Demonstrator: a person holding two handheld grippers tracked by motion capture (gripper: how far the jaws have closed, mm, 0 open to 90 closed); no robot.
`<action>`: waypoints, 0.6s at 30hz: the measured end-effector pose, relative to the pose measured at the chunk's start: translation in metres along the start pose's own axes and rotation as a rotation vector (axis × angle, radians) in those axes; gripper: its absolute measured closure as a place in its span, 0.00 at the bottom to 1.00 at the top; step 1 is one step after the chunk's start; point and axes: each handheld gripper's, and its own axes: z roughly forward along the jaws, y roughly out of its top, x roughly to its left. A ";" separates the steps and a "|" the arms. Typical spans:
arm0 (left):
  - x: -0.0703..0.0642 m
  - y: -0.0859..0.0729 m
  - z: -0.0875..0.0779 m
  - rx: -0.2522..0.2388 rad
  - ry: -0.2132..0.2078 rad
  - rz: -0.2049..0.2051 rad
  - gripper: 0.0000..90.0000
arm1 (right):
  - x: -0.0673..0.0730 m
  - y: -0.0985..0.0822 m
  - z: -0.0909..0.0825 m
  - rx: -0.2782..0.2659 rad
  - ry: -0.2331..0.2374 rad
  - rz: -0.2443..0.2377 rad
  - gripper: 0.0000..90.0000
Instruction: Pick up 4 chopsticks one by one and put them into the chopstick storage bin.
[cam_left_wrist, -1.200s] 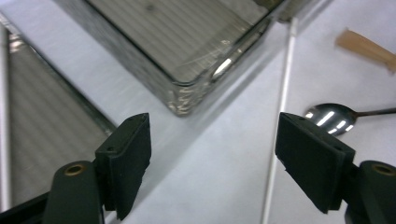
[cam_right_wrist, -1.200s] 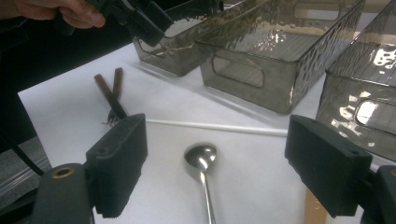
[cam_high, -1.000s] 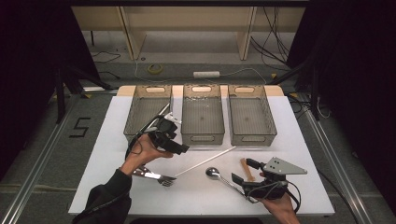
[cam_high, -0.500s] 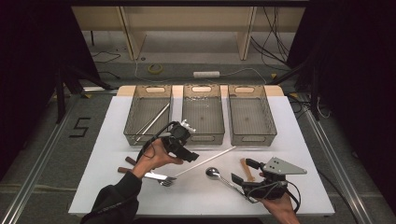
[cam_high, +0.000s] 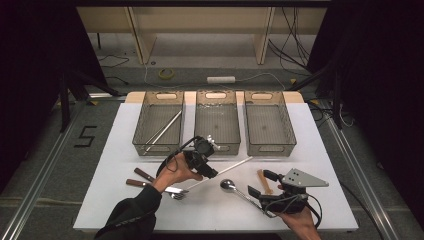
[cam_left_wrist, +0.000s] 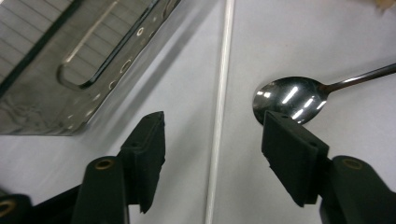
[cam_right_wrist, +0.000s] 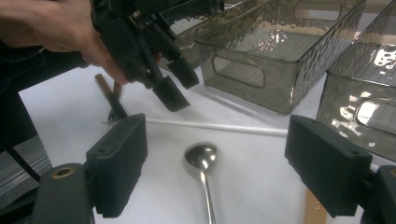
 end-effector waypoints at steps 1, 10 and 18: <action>0.000 0.001 0.002 0.003 -0.008 -0.004 0.47 | 0.000 0.000 0.000 0.001 0.000 0.001 0.25; -0.001 0.005 0.022 0.039 -0.019 0.000 0.64 | -0.001 0.000 0.000 0.000 0.001 0.000 0.25; -0.001 0.007 0.029 0.049 -0.030 0.022 0.75 | 0.000 0.000 0.001 0.002 0.001 -0.002 0.25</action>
